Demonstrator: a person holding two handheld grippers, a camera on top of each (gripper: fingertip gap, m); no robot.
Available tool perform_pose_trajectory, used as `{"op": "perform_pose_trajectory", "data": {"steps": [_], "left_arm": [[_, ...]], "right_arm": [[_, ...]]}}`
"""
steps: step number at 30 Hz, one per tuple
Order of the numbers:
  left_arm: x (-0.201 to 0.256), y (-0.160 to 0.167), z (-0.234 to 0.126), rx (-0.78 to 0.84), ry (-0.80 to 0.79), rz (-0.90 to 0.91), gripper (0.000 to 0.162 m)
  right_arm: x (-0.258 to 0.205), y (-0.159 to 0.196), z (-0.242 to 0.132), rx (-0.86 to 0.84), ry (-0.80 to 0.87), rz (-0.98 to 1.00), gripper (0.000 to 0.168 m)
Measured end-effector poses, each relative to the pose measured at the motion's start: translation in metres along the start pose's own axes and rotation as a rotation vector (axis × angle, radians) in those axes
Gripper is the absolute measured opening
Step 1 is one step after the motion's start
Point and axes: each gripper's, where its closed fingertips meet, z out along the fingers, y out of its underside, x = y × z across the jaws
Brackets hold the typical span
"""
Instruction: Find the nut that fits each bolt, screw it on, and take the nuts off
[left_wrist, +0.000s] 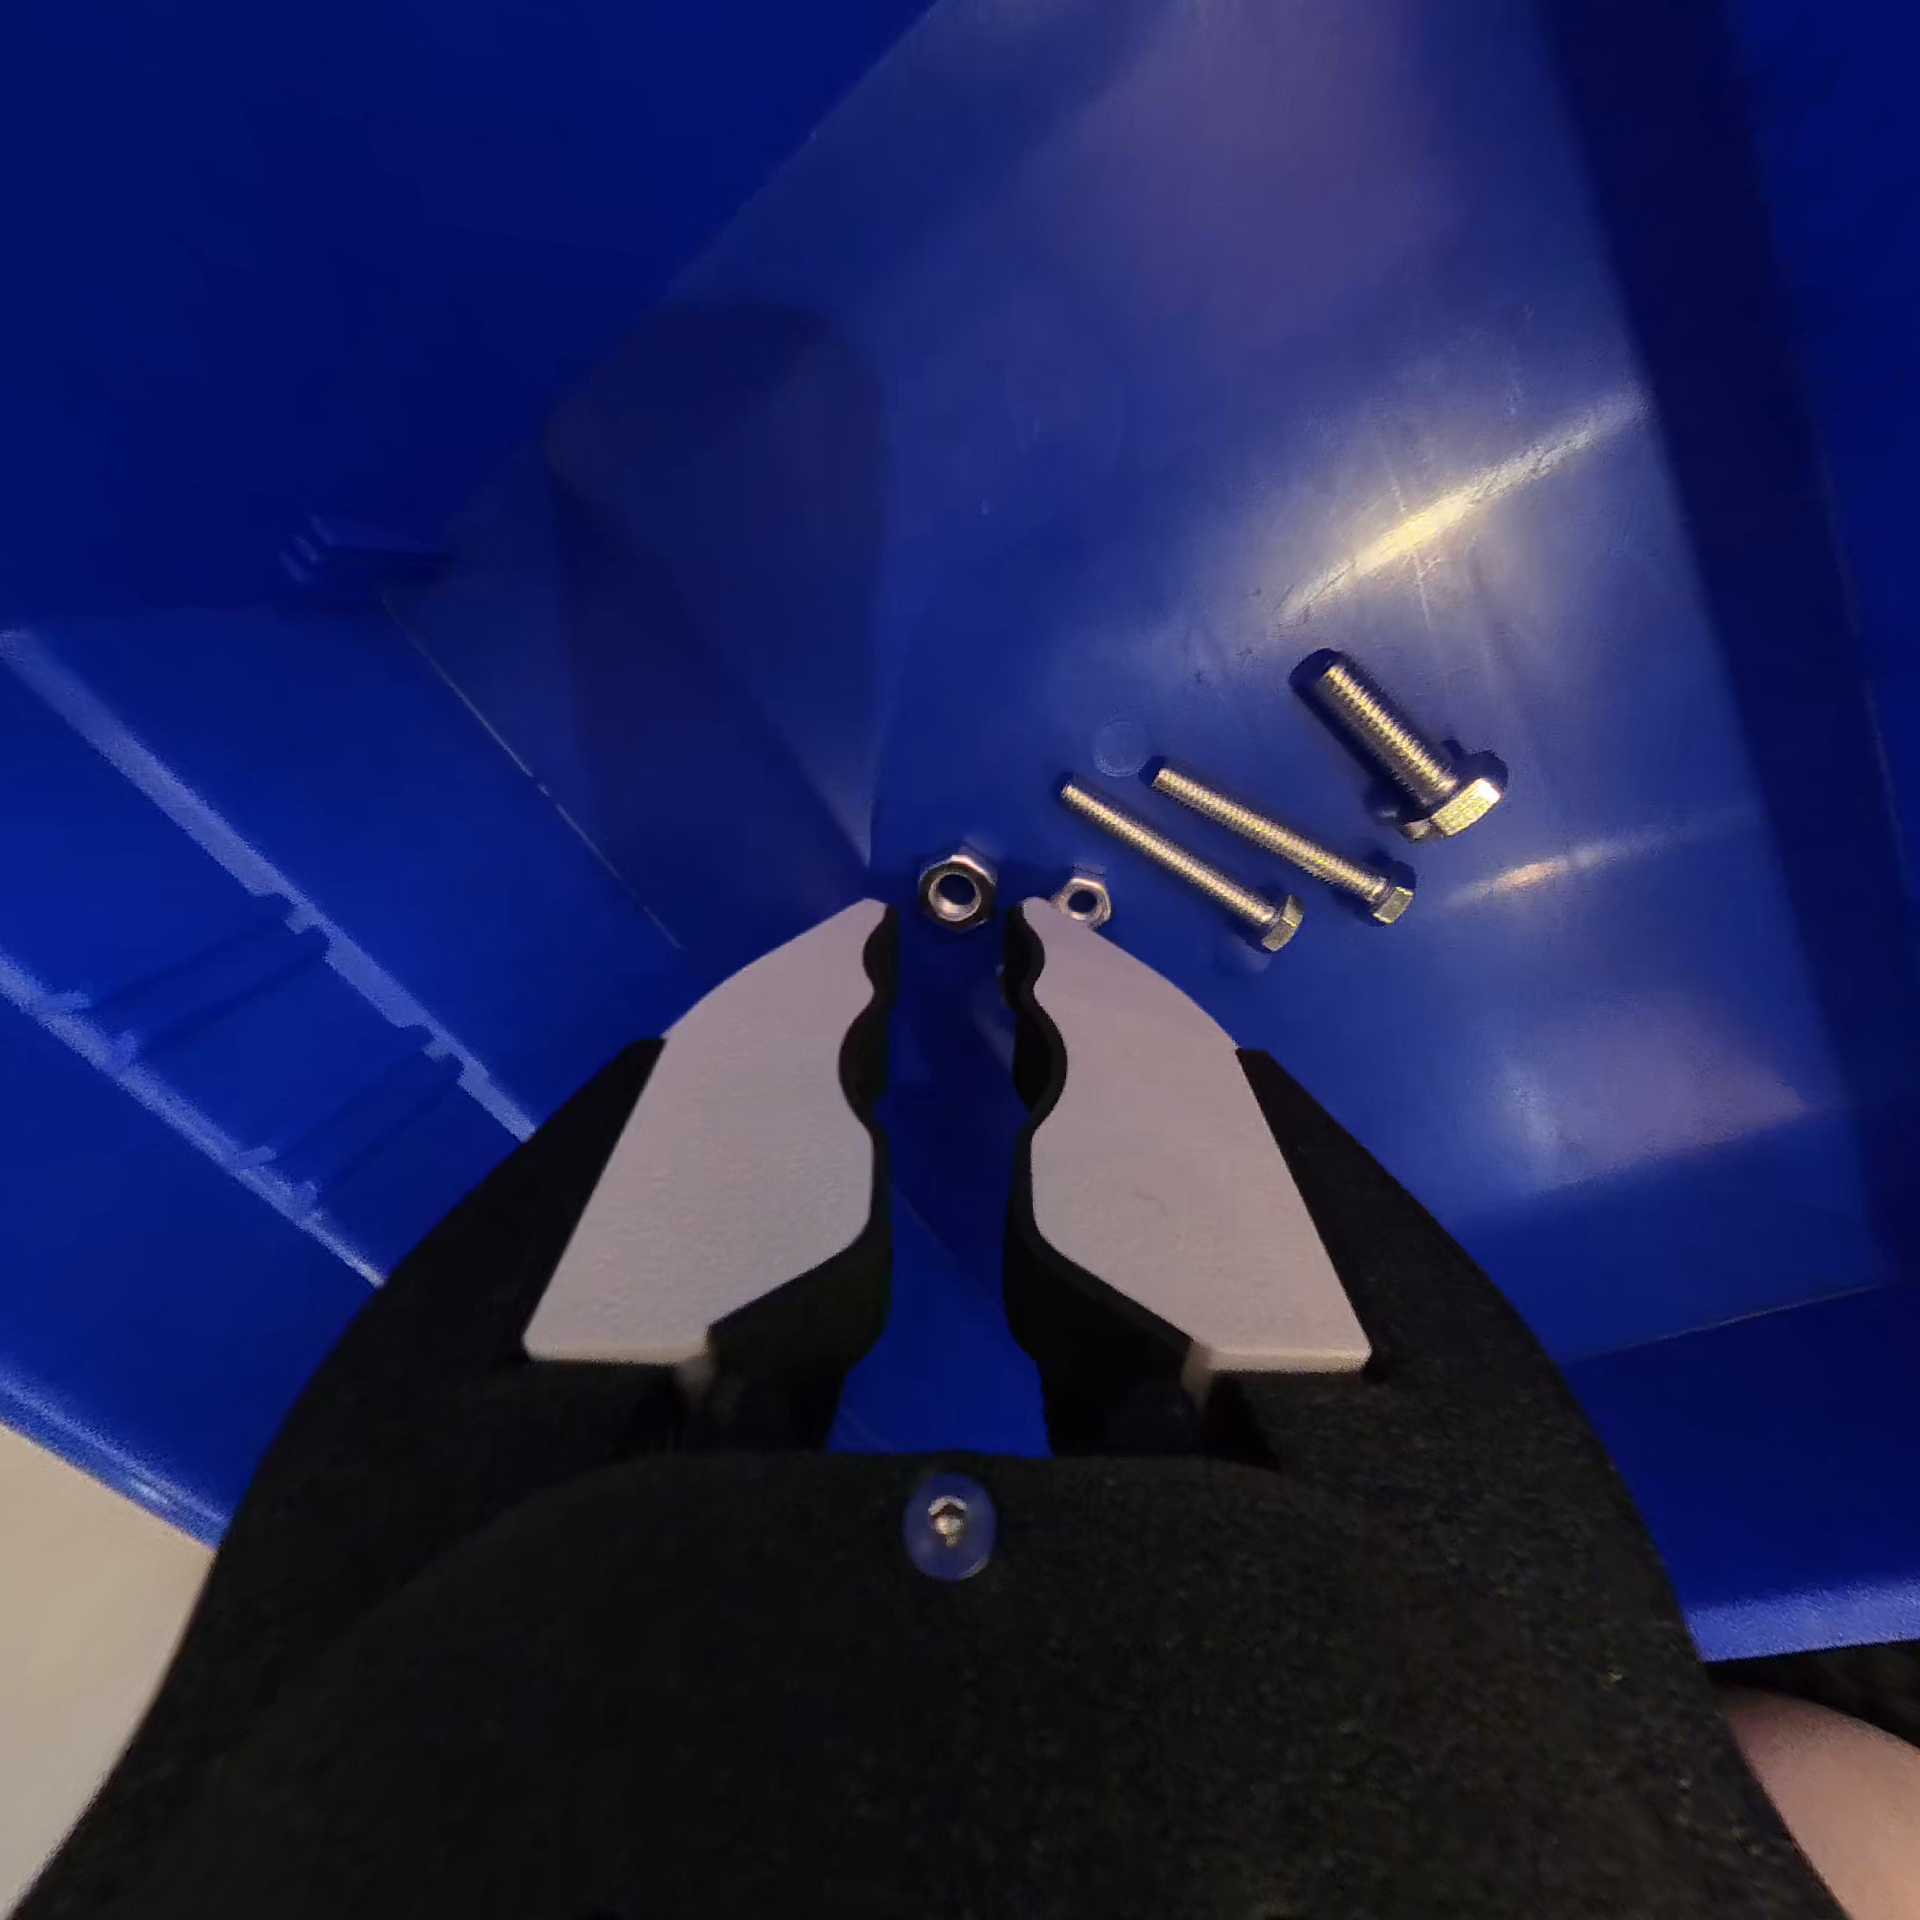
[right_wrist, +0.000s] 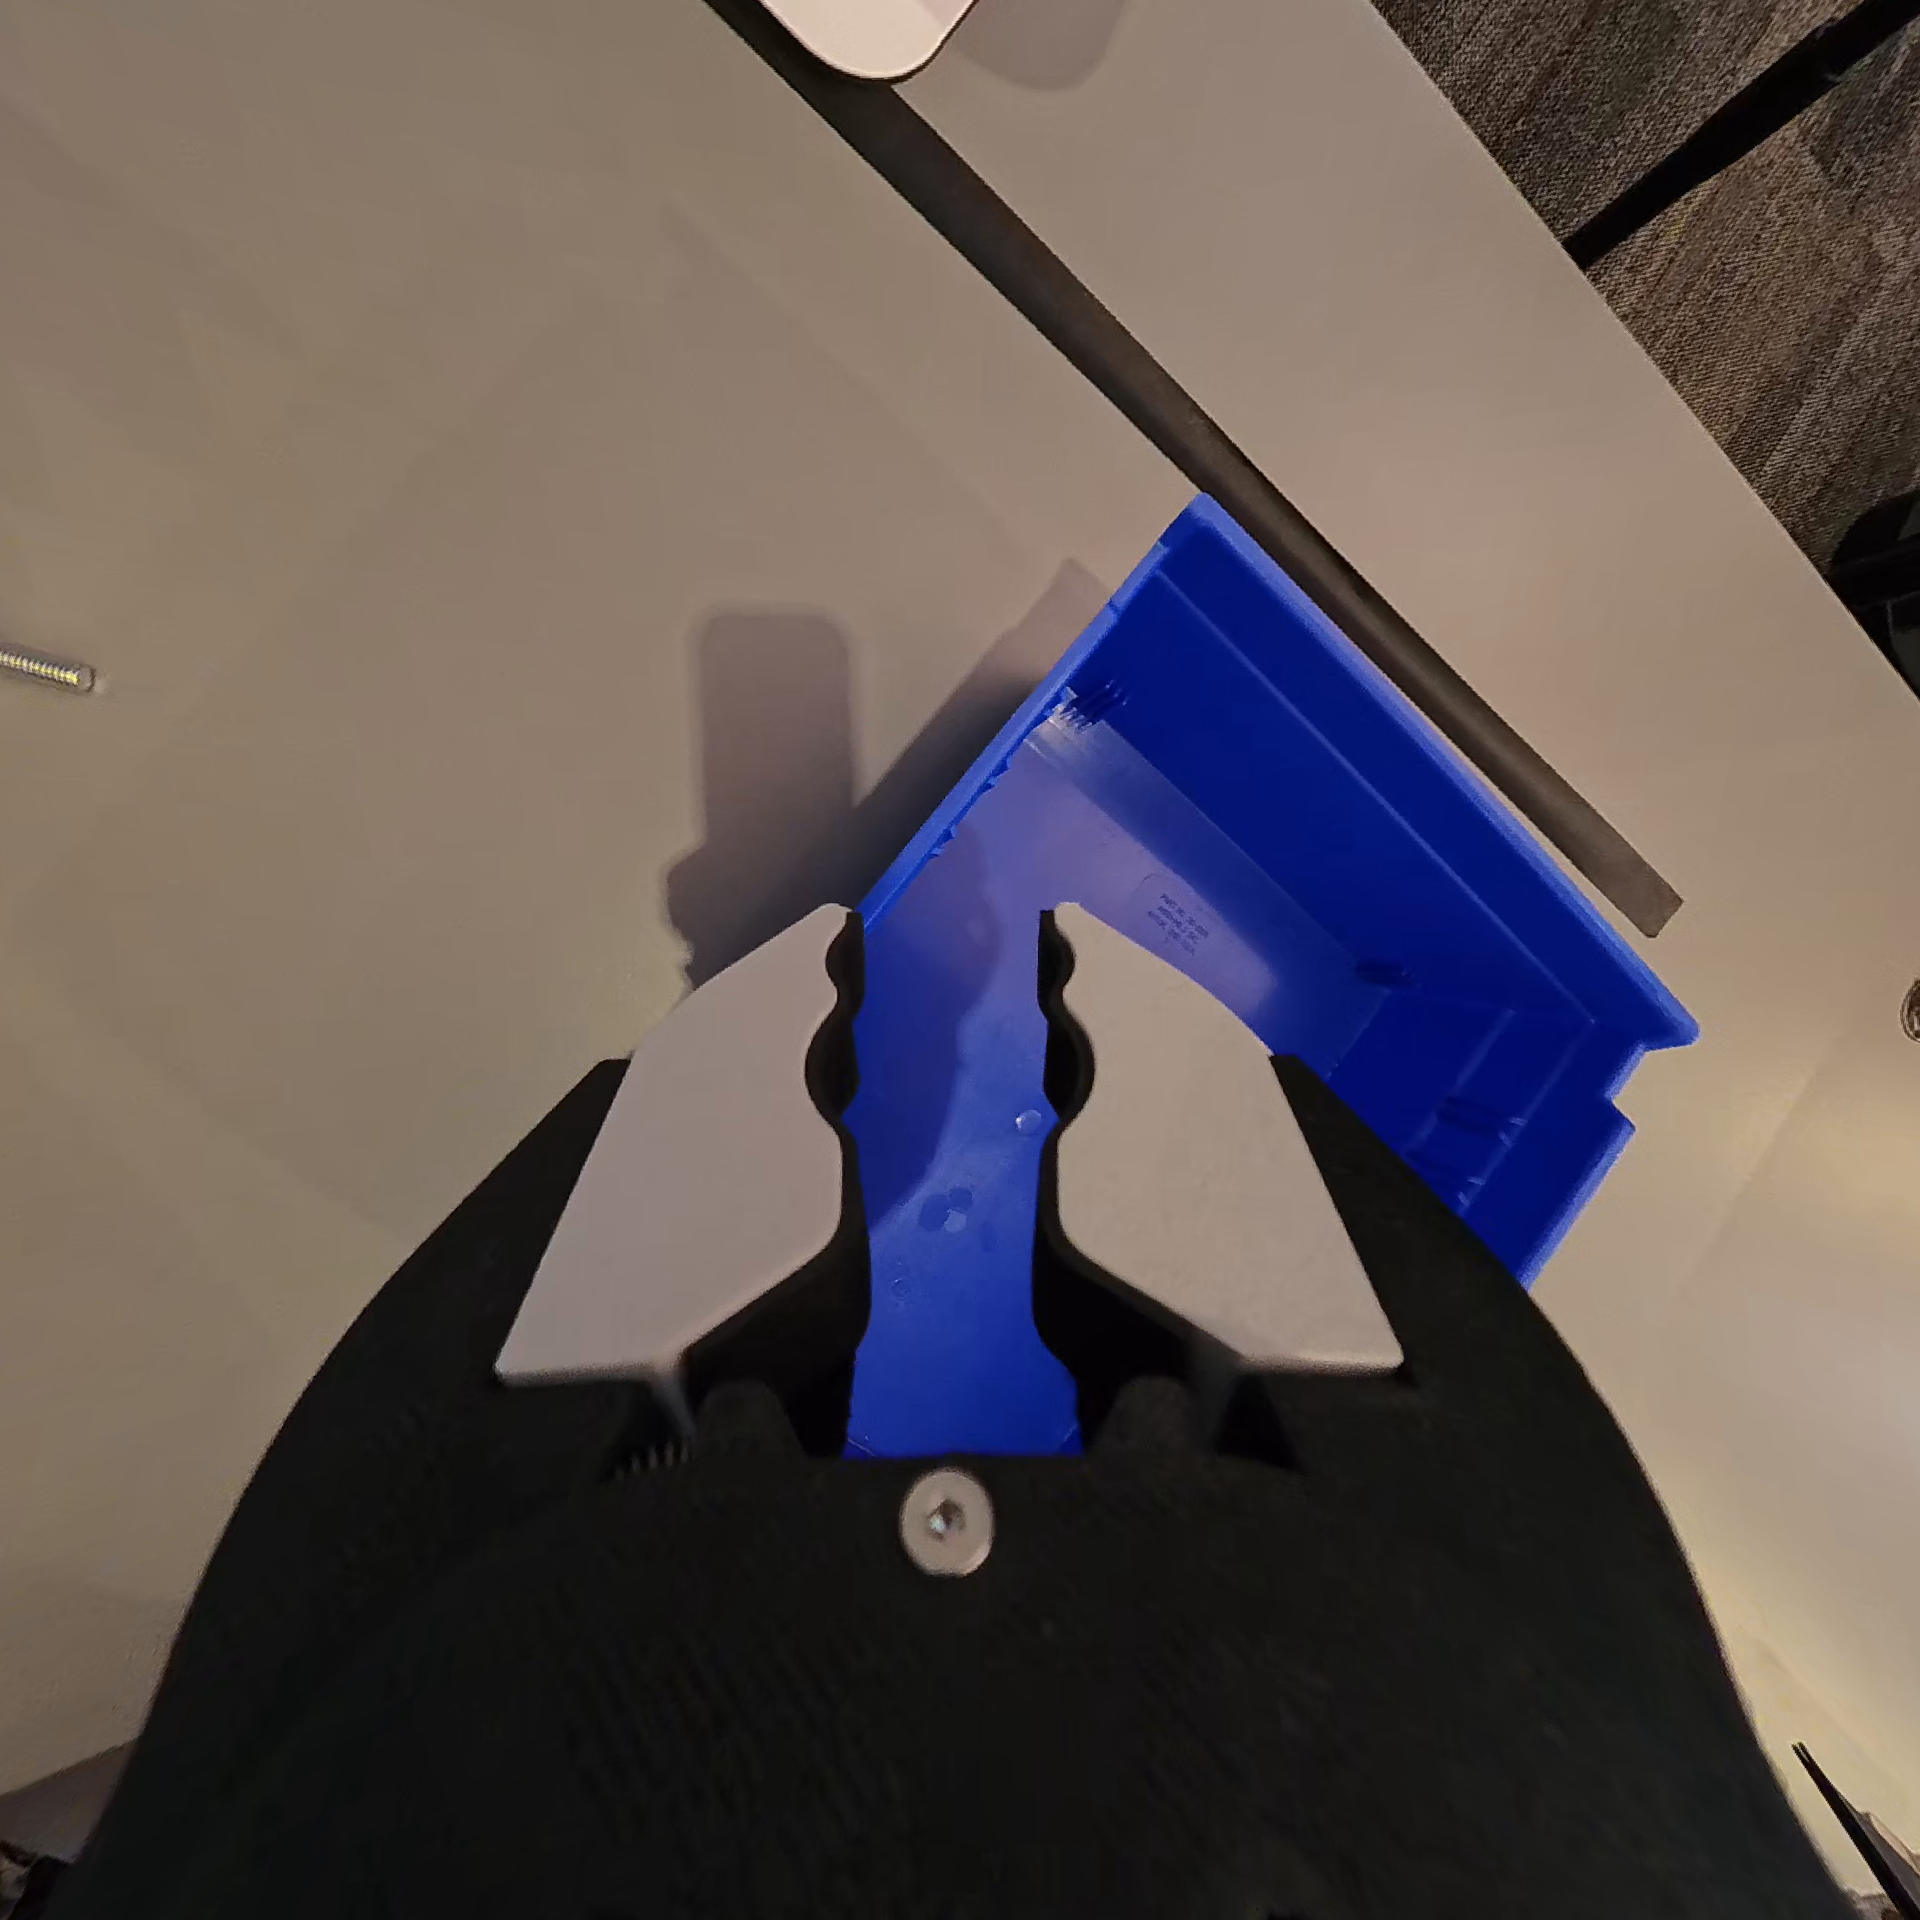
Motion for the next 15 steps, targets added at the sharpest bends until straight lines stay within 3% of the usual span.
{"op": "perform_pose_trajectory", "data": {"steps": [8,12,15], "left_arm": [[-0.002,-0.005,-0.009,0.046,-0.021,0.015,0.014],[-0.011,-0.016,-0.065,0.187,-0.156,-0.025,0.014],[0.039,-0.043,-0.127,0.417,-0.066,0.023,0.014]], "right_arm": [[0.0,-0.003,-0.002,0.016,0.008,-0.008,0.032],[0.003,-0.002,-0.003,0.017,0.015,0.001,0.031],[0.004,-0.002,-0.006,0.025,0.017,0.0,0.03]]}}
